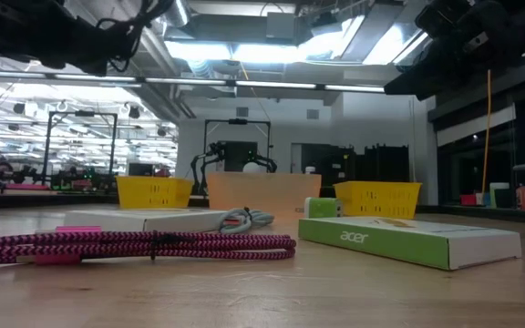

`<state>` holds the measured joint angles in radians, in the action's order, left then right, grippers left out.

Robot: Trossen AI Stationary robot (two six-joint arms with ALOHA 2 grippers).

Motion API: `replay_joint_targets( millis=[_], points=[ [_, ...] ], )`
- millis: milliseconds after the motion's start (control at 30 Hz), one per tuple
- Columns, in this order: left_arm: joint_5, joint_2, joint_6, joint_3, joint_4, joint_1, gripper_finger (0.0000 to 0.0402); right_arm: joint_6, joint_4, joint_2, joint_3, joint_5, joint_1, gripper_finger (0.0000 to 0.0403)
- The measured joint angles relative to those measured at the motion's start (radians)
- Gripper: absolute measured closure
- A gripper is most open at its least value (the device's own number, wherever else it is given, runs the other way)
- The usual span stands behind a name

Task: Pick and place items into bin
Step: Put the black charger cable into the left yellow bin

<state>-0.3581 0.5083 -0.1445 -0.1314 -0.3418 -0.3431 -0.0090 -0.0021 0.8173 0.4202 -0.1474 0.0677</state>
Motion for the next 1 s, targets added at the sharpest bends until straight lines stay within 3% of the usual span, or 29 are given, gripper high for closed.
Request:
replay_joint_targets(
  millis=[167,633,1000],
  points=[
    [-0.046,0.0,0.001,0.0,0.0,0.0,0.0382,0.0,0.0,0.0,0.0,0.0,0.0,0.0402],
    [-0.452,0.0,0.05,0.0,0.0,0.0,0.0381,-0.005,0.011,0.0,0.0,0.0,0.0,0.0402],
    [-0.682,0.028,0.098,-0.059,0.014,0.003,0.0381,-0.047,0.047,0.001,0.0,0.0,0.0,0.0402]
  ],
)
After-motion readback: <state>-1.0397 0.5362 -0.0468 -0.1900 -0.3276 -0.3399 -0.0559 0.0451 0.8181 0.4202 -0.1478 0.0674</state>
